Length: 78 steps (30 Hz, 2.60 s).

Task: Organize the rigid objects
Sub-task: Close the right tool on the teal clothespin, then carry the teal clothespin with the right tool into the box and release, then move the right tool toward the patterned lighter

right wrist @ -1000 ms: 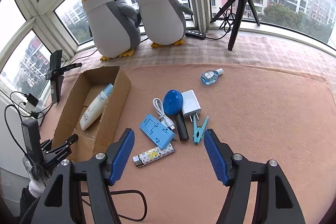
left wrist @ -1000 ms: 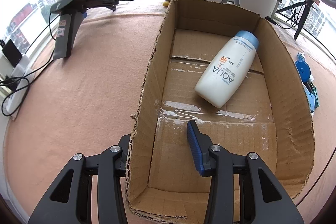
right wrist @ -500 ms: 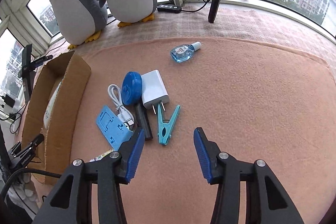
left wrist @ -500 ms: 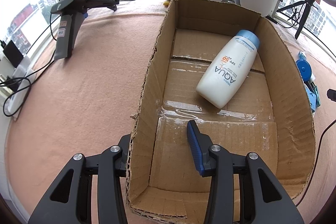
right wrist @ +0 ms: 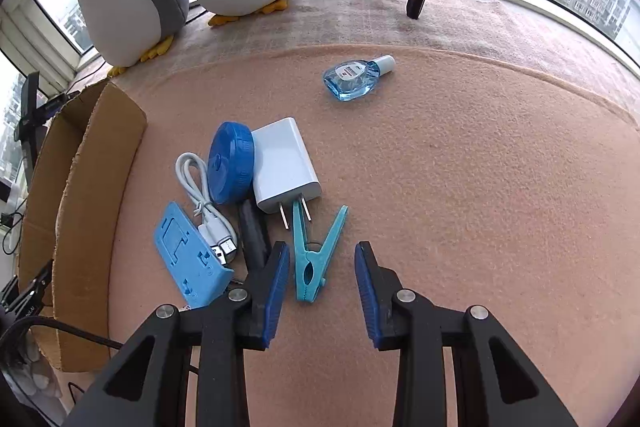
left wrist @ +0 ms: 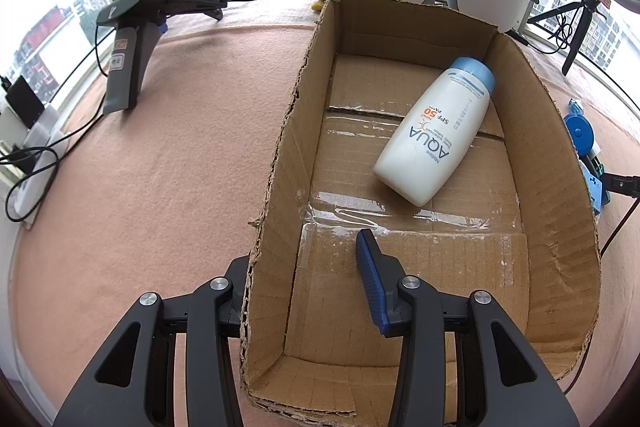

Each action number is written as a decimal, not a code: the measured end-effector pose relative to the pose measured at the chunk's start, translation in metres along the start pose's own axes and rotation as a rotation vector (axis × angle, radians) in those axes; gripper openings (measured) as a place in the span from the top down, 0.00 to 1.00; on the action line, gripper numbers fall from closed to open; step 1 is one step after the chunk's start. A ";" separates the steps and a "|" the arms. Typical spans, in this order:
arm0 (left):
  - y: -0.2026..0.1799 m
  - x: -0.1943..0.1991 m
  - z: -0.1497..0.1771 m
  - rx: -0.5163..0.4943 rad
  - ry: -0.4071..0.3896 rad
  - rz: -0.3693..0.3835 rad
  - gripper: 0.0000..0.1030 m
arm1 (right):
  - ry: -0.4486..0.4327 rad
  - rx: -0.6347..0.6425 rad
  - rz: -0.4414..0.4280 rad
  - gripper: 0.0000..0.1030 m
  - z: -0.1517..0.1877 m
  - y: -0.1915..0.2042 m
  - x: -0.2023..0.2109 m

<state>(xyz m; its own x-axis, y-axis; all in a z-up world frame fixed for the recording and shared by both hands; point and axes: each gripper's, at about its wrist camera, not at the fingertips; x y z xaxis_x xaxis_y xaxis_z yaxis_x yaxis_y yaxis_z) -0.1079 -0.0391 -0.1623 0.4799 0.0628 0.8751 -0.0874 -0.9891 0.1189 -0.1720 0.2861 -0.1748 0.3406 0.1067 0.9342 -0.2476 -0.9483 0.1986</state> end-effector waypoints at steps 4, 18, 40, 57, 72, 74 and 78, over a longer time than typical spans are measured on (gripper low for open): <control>0.000 0.000 0.000 0.000 0.000 0.000 0.60 | 0.000 0.021 0.019 0.72 0.001 0.002 -0.003; 0.000 0.000 0.000 0.001 0.000 0.000 0.60 | -0.001 0.037 0.042 0.85 0.012 -0.008 0.003; 0.000 0.000 0.000 0.004 -0.003 0.002 0.60 | -0.169 0.232 -0.126 0.85 0.031 0.091 0.088; -0.001 0.000 0.000 0.012 -0.008 0.006 0.60 | -0.052 0.410 -0.222 0.85 0.072 0.181 0.057; 0.000 0.000 0.000 0.014 -0.009 0.008 0.60 | -0.027 0.454 -0.227 0.60 0.087 0.195 0.051; 0.000 0.000 0.000 0.015 -0.010 0.008 0.60 | -0.034 0.451 -0.225 0.60 0.086 0.195 0.053; 0.000 0.000 0.000 0.014 -0.010 0.008 0.60 | -0.048 0.435 -0.226 0.60 0.084 0.190 0.061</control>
<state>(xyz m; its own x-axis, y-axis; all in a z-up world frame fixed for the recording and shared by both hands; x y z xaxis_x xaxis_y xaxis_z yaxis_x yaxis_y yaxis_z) -0.1085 -0.0391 -0.1624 0.4881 0.0535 0.8712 -0.0788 -0.9913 0.1051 -0.1220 0.0876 -0.1050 0.3860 0.3201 0.8652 0.2355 -0.9410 0.2430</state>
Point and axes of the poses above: each gripper's, at about its wrist camera, not at the fingertips, and x roughly against the way its jaws point, y to its left, z to its underside, and after that the axes turned 12 degrees about -x, right-handed
